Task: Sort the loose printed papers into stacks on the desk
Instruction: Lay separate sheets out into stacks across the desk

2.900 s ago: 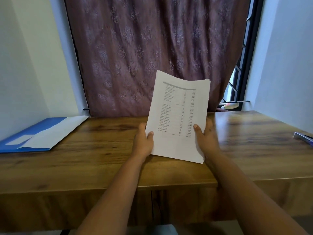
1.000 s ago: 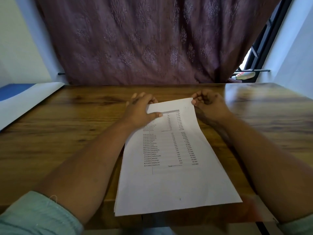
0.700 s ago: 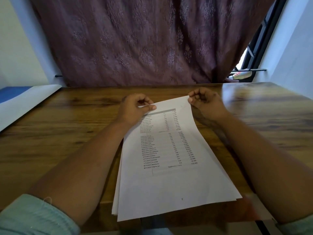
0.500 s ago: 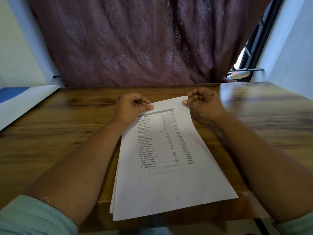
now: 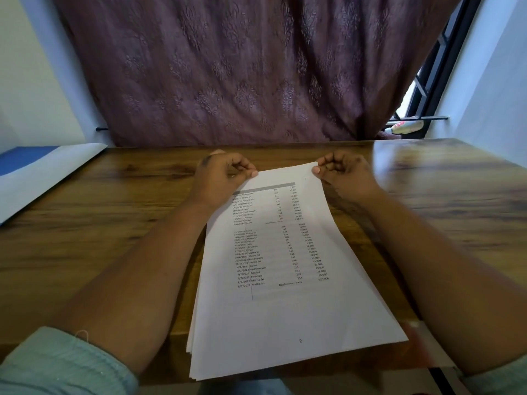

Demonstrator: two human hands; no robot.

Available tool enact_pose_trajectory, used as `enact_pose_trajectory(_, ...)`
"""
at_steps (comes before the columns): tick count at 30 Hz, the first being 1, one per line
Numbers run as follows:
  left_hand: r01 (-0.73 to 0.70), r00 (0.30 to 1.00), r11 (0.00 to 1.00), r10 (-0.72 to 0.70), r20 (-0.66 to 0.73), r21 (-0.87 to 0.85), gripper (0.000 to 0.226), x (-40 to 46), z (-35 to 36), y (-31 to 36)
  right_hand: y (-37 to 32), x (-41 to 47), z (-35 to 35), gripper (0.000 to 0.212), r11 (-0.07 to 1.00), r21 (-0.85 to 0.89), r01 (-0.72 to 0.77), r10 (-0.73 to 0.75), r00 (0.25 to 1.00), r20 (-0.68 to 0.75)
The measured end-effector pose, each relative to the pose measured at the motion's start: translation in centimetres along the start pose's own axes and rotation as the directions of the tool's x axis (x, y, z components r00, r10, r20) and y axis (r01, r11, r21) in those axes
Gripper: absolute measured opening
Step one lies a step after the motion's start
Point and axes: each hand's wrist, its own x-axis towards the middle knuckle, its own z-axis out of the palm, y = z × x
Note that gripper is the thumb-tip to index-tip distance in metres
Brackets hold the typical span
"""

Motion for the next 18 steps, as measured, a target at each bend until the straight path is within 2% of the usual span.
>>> enact_pose_trajectory(4, 0.024, 0.999, 0.999, -0.026, 0.047, 0.040, 0.029, -0.14, 0.14, 0.01, -0.06, 0.18, -0.12, 0.011, 1.000, -0.007, 0.014, -0.015, 1.000, -0.009)
enact_pose_trajectory(10, 0.077, 0.995, 0.986, -0.065, 0.081, -0.150, 0.016, -0.04, 0.04, 0.33, -0.30, -0.16, -0.10, 0.010, 1.000, -0.005, 0.026, -0.026, 0.999, -0.036)
enact_pose_trajectory(14, 0.069, 0.994, 0.983, -0.053, 0.094, -0.170, 0.015, -0.04, -0.21, 0.29, -0.46, -0.19, -0.08, 0.010, 0.995, -0.071, 0.070, -0.072, 0.997, -0.025)
enact_pose_trajectory(18, 0.065, 0.994, 0.986, -0.051, 0.093, -0.156, 0.016, 0.18, -0.31, 0.28, -0.55, -0.43, -0.03, 0.016, 0.998, -0.019, 0.066, -0.067, 0.998, -0.019)
